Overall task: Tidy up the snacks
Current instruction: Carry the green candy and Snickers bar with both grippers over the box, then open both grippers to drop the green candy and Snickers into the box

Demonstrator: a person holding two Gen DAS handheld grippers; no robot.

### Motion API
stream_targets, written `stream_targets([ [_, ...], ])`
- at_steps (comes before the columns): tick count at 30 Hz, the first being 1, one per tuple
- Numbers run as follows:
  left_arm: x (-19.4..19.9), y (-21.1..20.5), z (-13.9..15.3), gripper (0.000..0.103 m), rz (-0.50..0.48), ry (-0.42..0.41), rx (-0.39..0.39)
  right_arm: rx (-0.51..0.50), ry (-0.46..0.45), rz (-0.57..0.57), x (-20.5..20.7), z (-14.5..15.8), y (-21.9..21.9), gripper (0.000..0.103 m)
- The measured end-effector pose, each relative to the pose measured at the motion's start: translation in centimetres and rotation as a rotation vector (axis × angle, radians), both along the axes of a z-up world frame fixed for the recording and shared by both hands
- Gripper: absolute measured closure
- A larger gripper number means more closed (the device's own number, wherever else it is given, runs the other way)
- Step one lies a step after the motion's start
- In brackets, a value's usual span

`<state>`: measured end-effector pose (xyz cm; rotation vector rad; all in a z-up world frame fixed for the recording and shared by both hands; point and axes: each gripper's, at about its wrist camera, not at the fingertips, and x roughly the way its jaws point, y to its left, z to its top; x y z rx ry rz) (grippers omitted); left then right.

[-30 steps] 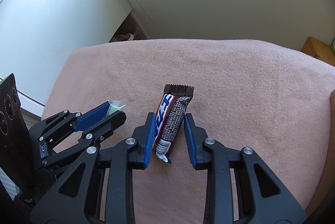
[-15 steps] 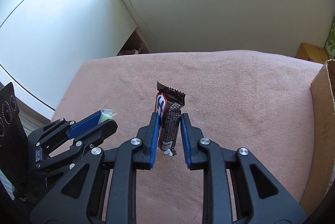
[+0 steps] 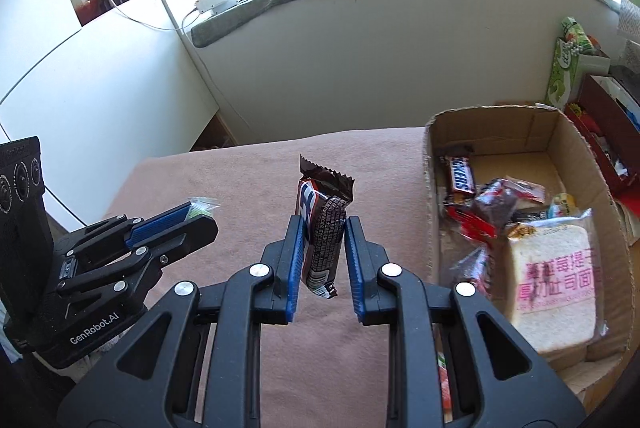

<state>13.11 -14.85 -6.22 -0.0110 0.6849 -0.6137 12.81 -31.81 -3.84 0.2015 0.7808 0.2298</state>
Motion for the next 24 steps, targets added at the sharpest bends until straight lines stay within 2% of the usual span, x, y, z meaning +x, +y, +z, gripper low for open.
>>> stream_targets([
  [6, -1.5, -5.1, 0.2, 0.086, -0.101, 0.004, -0.013, -0.013, -0.025, -0.109, -2.9, 0.9, -5.2, 0.082],
  [12, -2.6, -9.4, -0.1, 0.086, -0.174, 0.016, -0.003, -0.017, -0.036, -0.176, -4.2, 1.3, -8.4, 0.082],
  [21, -3.6, -13.0, 0.3, 0.084, -0.214, 0.005, 0.027, -0.008, -0.028, -0.238, -4.9, 1.2, -11.1, 0.081],
  [22, -3.7, -13.0, 0.3, 0.081, -0.213, 0.002, 0.027, -0.008, -0.031, -0.240, -5.0, 1.2, -11.2, 0.079],
  [24, -3.7, -12.9, 0.3, 0.077, -0.207, 0.000, 0.027, -0.014, -0.040, -0.248, -5.2, 1.5, -11.3, 0.070],
])
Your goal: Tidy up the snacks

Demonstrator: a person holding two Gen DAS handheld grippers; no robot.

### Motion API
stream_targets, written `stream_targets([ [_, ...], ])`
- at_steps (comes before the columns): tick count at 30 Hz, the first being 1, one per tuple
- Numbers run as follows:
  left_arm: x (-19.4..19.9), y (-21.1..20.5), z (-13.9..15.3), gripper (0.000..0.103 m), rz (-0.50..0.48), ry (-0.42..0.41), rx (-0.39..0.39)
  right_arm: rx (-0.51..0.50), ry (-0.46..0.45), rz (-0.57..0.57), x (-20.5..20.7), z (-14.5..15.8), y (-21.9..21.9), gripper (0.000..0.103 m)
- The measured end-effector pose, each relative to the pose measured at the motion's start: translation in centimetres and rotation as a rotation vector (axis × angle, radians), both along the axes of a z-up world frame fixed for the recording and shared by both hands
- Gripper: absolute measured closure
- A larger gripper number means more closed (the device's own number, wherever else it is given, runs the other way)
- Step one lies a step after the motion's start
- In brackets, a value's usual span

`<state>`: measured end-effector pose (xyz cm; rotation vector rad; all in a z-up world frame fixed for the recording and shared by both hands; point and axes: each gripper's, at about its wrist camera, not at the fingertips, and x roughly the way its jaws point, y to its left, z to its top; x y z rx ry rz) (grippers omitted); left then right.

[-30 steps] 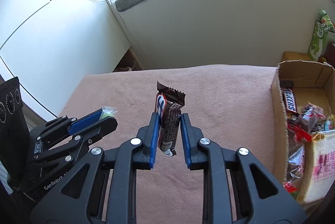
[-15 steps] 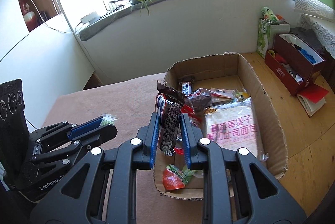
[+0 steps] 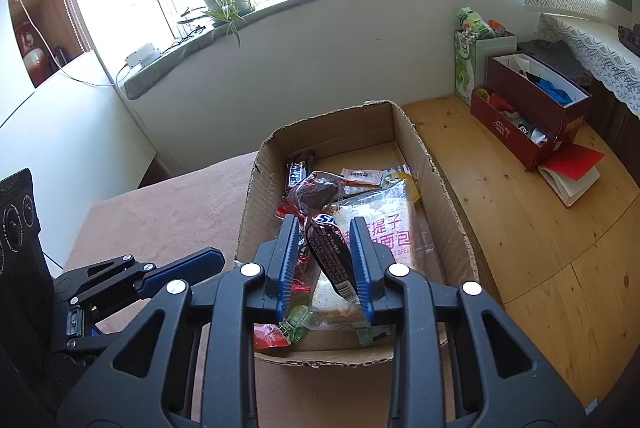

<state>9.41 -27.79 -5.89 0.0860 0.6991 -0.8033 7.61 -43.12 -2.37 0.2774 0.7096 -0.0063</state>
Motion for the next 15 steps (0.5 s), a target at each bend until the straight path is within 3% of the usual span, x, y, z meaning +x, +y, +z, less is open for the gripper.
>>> stream_targets([
  [2, -0.1, 0.1, 0.1, 0.077, 0.002, -0.004, -0.001, -0.008, -0.009, -0.003, -0.2, 0.2, 0.1, 0.056],
  [7, -0.6, 1.0, 0.4, 0.077, 0.019, -0.011, -0.008, -0.005, -0.018, -0.012, -0.8, 0.5, 0.4, 0.054],
  [12, -1.4, 2.6, 0.8, 0.062, 0.050, -0.018, -0.027, -0.040, -0.031, -0.035, -2.0, 0.6, 1.2, 0.041],
  [15, -2.0, 3.5, 1.1, 0.060, 0.062, -0.031, -0.031, -0.057, -0.042, -0.047, -3.1, 0.8, 1.8, 0.034],
])
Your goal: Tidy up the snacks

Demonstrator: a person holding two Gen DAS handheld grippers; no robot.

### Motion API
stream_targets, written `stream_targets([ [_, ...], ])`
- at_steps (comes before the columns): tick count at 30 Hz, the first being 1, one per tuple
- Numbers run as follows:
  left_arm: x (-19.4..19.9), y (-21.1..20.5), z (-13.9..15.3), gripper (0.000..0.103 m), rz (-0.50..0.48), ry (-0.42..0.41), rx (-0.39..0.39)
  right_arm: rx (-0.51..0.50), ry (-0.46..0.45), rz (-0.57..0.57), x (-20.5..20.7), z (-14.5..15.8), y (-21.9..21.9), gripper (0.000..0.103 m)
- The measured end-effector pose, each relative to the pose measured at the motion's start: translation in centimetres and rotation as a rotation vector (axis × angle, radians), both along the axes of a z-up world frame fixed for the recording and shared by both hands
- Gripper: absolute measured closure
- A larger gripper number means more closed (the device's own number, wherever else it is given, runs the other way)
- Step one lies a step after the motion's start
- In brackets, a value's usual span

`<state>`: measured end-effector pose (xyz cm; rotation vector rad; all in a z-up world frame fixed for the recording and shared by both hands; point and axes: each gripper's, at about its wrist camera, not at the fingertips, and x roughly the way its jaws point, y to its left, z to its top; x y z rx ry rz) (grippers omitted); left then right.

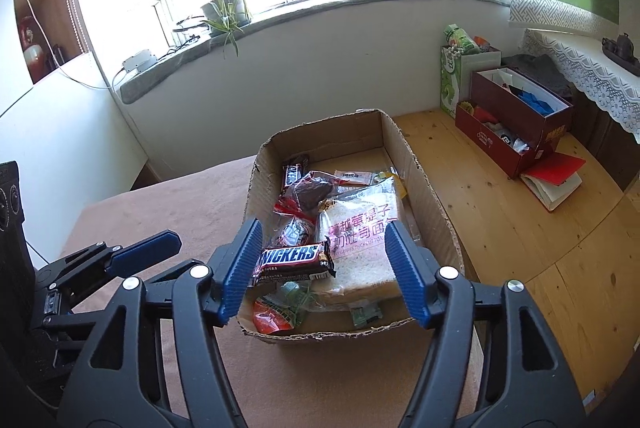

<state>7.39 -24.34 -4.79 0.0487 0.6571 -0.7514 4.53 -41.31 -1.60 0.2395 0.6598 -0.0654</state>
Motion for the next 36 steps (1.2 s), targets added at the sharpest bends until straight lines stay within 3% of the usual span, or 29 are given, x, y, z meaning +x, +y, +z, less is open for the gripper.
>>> stream_targets([
  [2, -0.5, 0.6, 0.2, 0.048, 0.012, -0.007, -0.001, -0.017, -0.013, -0.014, -0.8, 0.1, 0.4, 0.028],
  [4, -0.8, 1.1, 0.3, 0.043, 0.025, -0.010, -0.002, -0.038, -0.023, -0.027, -1.6, 0.3, 0.8, 0.022],
  [8, -1.7, 1.9, 0.7, 0.034, 0.043, -0.029, -0.001, -0.063, -0.038, -0.043, -3.0, 0.6, 1.6, 0.012],
  [12, -2.3, 2.6, 1.2, 0.031, 0.070, -0.055, 0.003, -0.119, -0.046, -0.071, -4.1, 0.8, 2.4, 0.010],
  [14, -2.5, 2.9, 1.2, 0.024, 0.082, -0.065, 0.008, -0.136, -0.055, -0.084, -4.6, 0.9, 2.6, 0.005],
  [21, -2.8, 3.5, 0.9, 0.024, 0.114, -0.070, 0.026, -0.191, -0.075, -0.111, -5.8, 1.1, 3.4, 0.003],
  [36, -3.2, 3.9, 0.9, 0.024, 0.111, -0.086, 0.019, -0.197, -0.052, -0.102, -5.9, 0.3, 4.0, 0.003],
])
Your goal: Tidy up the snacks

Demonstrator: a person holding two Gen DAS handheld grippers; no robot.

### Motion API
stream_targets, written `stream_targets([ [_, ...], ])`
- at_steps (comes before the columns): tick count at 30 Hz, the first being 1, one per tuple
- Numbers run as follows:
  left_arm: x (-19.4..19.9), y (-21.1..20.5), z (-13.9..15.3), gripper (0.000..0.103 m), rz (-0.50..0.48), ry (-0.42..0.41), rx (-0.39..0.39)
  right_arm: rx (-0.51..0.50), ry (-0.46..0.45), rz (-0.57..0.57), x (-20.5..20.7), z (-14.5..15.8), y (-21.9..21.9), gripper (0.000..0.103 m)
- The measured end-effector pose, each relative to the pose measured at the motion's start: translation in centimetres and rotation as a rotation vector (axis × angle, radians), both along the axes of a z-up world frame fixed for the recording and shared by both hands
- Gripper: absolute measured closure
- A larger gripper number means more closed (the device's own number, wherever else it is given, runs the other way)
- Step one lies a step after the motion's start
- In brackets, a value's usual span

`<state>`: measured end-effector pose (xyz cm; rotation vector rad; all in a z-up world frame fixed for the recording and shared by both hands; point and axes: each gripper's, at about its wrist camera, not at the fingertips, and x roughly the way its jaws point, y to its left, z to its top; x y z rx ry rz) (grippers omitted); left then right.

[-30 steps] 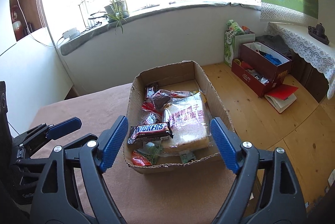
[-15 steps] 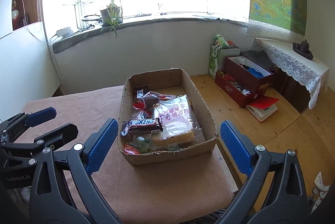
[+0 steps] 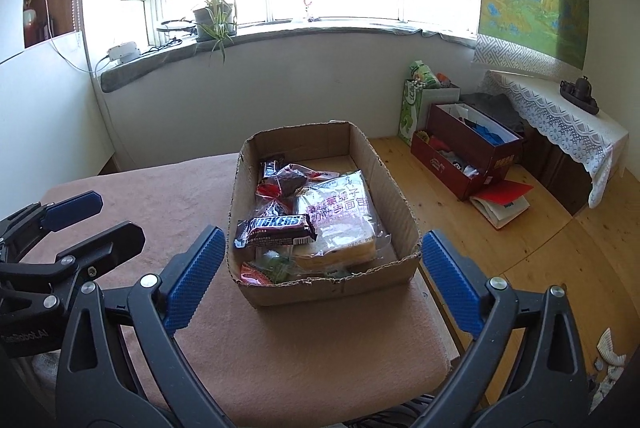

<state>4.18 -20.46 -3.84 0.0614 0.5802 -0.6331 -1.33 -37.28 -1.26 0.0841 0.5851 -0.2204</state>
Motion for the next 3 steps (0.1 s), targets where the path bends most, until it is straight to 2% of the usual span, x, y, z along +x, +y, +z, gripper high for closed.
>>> stream_targets([
  [3, -0.12, 0.13, 0.08, 0.024, 0.004, -0.002, 0.000, -0.003, 0.004, 0.005, 0.06, -0.06, 0.27, 0.003],
])
